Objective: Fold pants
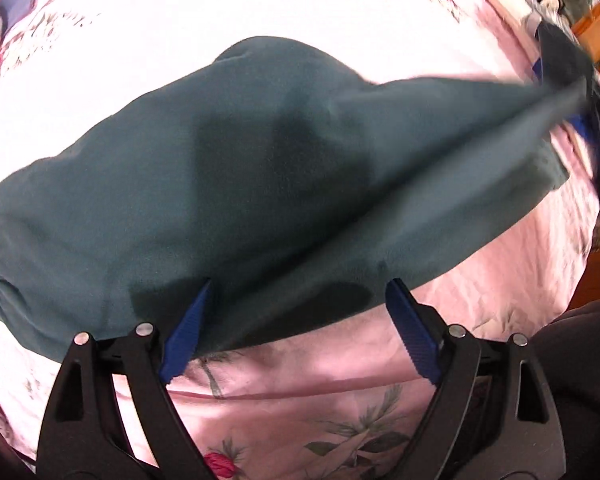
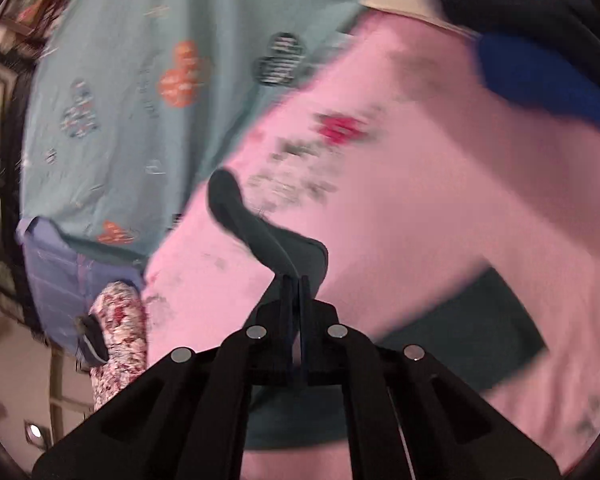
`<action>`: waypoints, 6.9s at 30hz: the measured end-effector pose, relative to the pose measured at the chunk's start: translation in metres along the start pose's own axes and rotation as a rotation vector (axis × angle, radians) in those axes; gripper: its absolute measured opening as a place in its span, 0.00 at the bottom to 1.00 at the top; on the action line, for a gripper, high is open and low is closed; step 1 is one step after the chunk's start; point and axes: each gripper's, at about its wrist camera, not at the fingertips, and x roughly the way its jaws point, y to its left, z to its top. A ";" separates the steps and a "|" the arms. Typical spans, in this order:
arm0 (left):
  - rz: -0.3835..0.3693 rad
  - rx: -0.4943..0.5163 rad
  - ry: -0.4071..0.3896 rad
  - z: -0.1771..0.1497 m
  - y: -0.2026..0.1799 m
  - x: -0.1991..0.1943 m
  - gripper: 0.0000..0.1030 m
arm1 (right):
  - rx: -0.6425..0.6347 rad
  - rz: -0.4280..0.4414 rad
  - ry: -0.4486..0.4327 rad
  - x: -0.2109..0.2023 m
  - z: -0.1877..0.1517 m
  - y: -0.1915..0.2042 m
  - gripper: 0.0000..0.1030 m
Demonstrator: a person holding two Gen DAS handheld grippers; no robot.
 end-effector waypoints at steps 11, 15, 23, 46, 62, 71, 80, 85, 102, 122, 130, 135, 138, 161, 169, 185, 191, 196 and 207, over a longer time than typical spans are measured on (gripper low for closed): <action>0.119 0.079 0.087 0.007 -0.023 0.014 0.95 | 0.060 -0.190 -0.077 -0.042 -0.021 -0.060 0.34; 0.128 0.050 0.085 0.008 -0.026 0.014 0.96 | -0.019 -0.307 -0.025 -0.014 -0.004 -0.064 0.34; 0.149 -0.005 0.073 -0.008 -0.017 0.007 0.98 | -0.124 -0.385 -0.076 -0.019 -0.009 -0.059 0.30; 0.156 -0.007 0.065 -0.005 -0.030 0.017 0.98 | -0.005 -0.355 -0.005 -0.015 -0.031 -0.094 0.04; 0.138 -0.185 -0.108 -0.009 0.056 -0.034 0.98 | -0.432 -0.083 0.140 0.058 -0.055 0.128 0.45; 0.186 -0.224 -0.129 -0.025 0.065 0.000 0.98 | -0.917 0.084 0.495 0.201 -0.137 0.273 0.46; 0.191 -0.221 -0.134 -0.026 0.071 -0.003 0.98 | -1.126 0.189 0.846 0.279 -0.158 0.304 0.46; 0.196 -0.229 -0.122 -0.022 0.071 -0.001 0.98 | -1.098 0.404 1.086 0.271 -0.154 0.303 0.46; 0.191 -0.224 -0.088 -0.002 0.070 0.008 0.98 | -0.972 0.466 1.305 0.317 -0.180 0.302 0.49; 0.194 -0.205 -0.122 -0.004 0.070 0.008 0.98 | -0.756 0.373 0.790 0.273 -0.093 0.283 0.48; 0.201 -0.215 -0.162 -0.011 0.070 0.002 0.98 | -0.800 0.229 0.551 0.179 -0.136 0.205 0.54; 0.221 -0.257 -0.173 -0.016 0.068 0.003 0.98 | -0.627 0.115 0.488 0.165 -0.139 0.154 0.55; 0.234 -0.282 -0.182 -0.018 0.065 0.003 0.98 | -0.507 0.077 0.405 0.141 -0.117 0.132 0.55; 0.341 -0.484 -0.256 -0.024 0.060 0.000 0.98 | -0.576 -0.234 0.014 0.045 0.027 -0.042 0.34; 0.385 -0.534 -0.319 -0.032 0.054 0.000 0.98 | -0.808 -0.257 0.096 0.060 0.030 -0.035 0.01; 0.438 -0.628 -0.312 -0.030 0.052 0.002 0.98 | -0.713 -0.216 0.148 0.075 0.063 -0.048 0.20; 0.454 -0.645 -0.323 -0.031 0.050 0.004 0.98 | -0.400 -0.018 0.172 0.020 0.069 -0.083 0.37; 0.458 -0.652 -0.332 -0.033 0.050 0.003 0.98 | -0.302 0.007 0.241 0.009 0.041 -0.109 0.37; 0.457 -0.652 -0.339 -0.032 0.049 0.003 0.98 | -0.174 0.010 0.174 0.030 0.021 -0.114 0.32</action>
